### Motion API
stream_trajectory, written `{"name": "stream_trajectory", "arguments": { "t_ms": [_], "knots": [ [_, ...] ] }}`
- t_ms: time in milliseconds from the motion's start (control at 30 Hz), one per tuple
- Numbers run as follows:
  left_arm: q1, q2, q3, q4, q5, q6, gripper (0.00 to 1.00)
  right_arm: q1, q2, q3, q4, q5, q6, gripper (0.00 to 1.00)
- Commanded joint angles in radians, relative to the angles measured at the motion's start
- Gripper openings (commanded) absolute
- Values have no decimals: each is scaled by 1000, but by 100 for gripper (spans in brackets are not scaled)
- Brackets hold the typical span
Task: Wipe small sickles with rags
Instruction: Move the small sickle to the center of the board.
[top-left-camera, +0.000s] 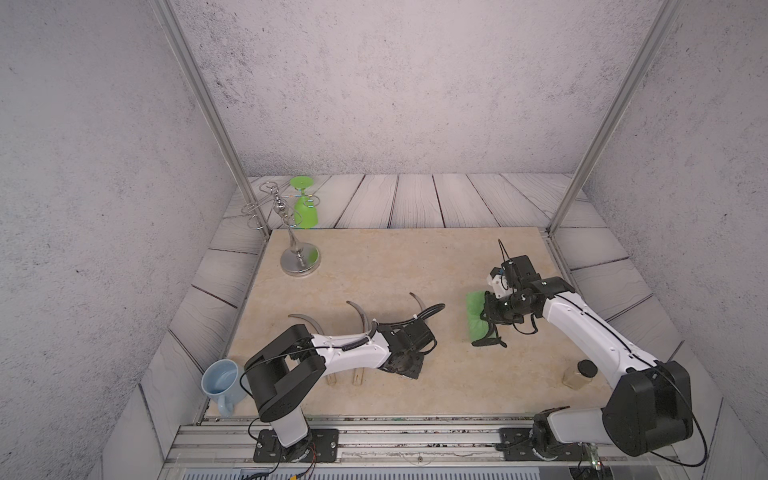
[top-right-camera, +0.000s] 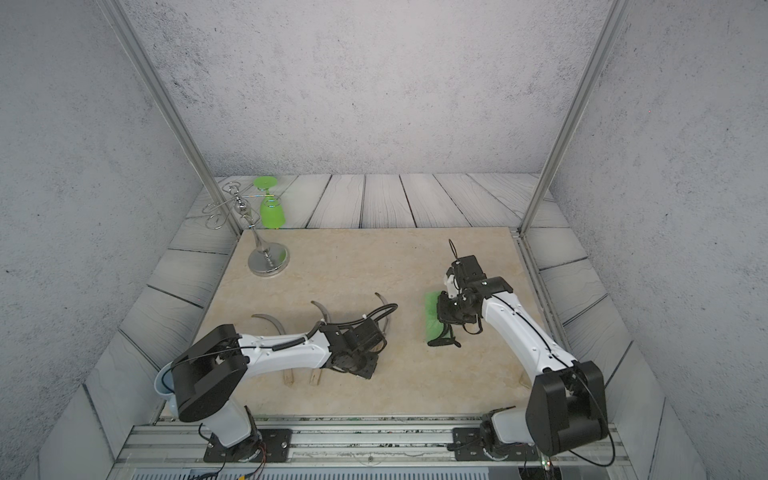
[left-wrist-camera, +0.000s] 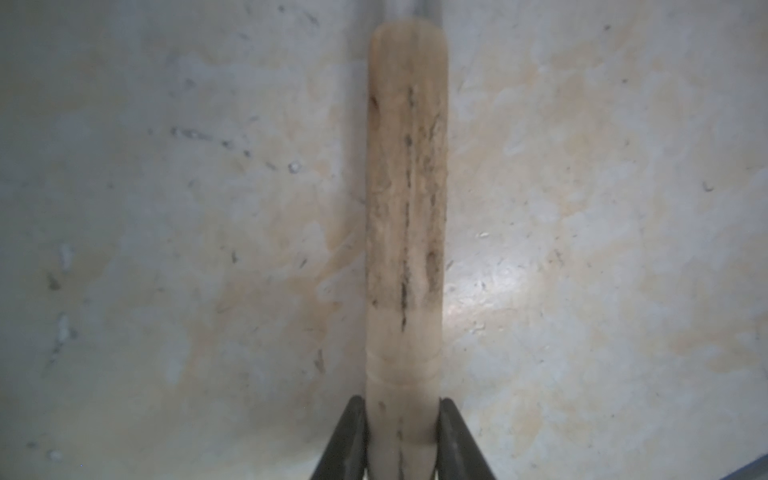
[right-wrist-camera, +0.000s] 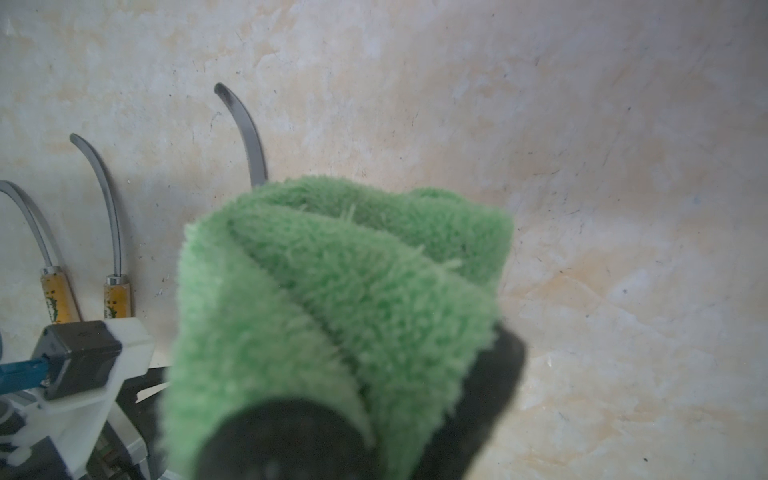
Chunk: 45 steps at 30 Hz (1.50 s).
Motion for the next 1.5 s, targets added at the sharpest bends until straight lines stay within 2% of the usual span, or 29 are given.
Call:
{"name": "stream_trajectory", "arguments": {
  "t_ms": [0,167,400,733,833,1133,1267,1467],
  "knots": [
    [-5,44,80,14,30,98,18,-8,-53,-18,-27,22,12,17],
    [-4,128,191,4,72,170,17,-18,-79,-45,-34,31,15,17],
    [24,189,255,26,125,196,18,-22,-80,-54,-34,30,29,17],
    [43,309,379,1,134,247,19,-21,-50,-59,-19,24,30,18],
    [47,319,383,10,130,243,22,-21,-37,-59,-12,25,26,18],
    [46,284,341,43,124,223,42,-22,19,-49,14,15,19,19],
    [47,266,307,61,122,216,43,-21,57,-30,22,-3,12,19],
    [46,252,273,83,123,207,36,-21,106,-5,35,-31,4,19]
  ]
}}
